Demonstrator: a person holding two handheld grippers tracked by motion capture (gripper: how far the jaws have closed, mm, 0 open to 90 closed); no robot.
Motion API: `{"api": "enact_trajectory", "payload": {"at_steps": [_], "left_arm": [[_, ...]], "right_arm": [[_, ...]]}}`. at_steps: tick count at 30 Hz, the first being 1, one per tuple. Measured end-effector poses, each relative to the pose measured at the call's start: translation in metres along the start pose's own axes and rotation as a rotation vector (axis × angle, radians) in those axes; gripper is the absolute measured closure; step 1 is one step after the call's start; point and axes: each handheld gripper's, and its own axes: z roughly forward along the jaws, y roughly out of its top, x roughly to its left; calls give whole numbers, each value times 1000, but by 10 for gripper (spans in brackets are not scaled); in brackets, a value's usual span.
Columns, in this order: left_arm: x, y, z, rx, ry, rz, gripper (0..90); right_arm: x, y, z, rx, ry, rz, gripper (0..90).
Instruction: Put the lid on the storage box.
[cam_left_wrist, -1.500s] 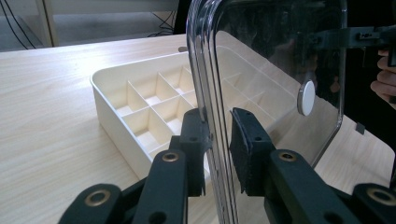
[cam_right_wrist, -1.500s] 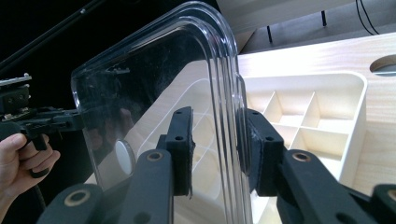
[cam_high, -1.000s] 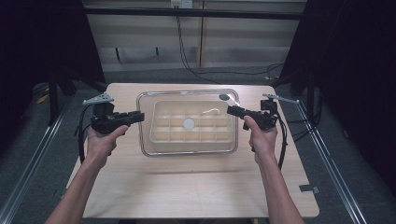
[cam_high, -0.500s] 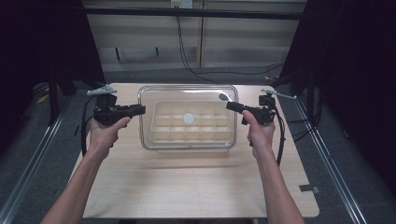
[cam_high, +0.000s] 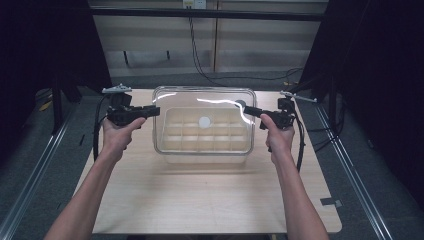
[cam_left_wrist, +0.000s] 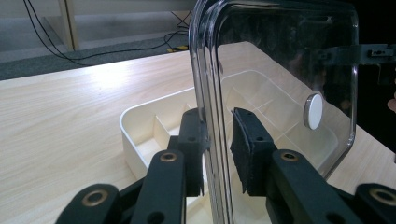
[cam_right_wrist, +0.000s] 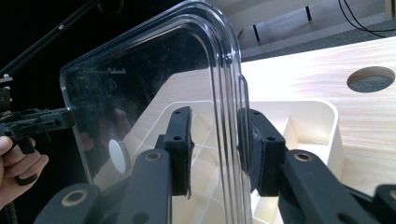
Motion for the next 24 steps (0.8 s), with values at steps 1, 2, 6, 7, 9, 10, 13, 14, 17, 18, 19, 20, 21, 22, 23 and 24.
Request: {"api": "enact_trajectory", "payload": {"at_steps": [1,2,6,7,9,10,13,14,17,18,19,20,21,22,23,24], "left_arm": [[1,0,1,0,3,0,742],[1,0,1,0,3,0,743],[7,-2,7,13,8,-11,742],[8,-2,9,13,3,-18,740],[10,-2,12,11,-1,-26,738],[11,-2,13,15,-4,-26,737],[14,-3,17,18,-7,-36,731],[14,-3,17,18,-7,-36,728],[18,-4,22,20,-12,-49,724],[18,-4,22,20,-12,-49,724],[18,-3,23,19,-13,-53,724],[19,-3,24,17,-11,-55,724],[19,-2,26,27,-10,-52,724],[19,-2,26,27,-10,-52,723],[20,-1,27,31,-13,-53,723],[20,-1,27,31,-13,-53,722]], "right_arm": [[-1,0,1,1,1,1,661],[-1,0,1,1,1,1,661],[-7,-1,9,20,-5,14,659],[-9,-1,10,20,-4,15,659],[-11,-1,12,23,-9,24,658],[-13,-1,13,25,-9,25,659],[-16,0,16,35,-11,27,658],[-16,0,16,35,-11,27,658],[-19,3,19,48,-24,29,655],[-19,3,19,48,-24,29,655],[-20,5,20,48,-30,25,654],[-20,5,20,48,-30,25,654],[-20,6,21,46,-35,19,648],[-20,6,21,46,-35,19,648],[-23,6,22,56,-35,26,647],[-23,6,22,56,-35,26,647]]}}
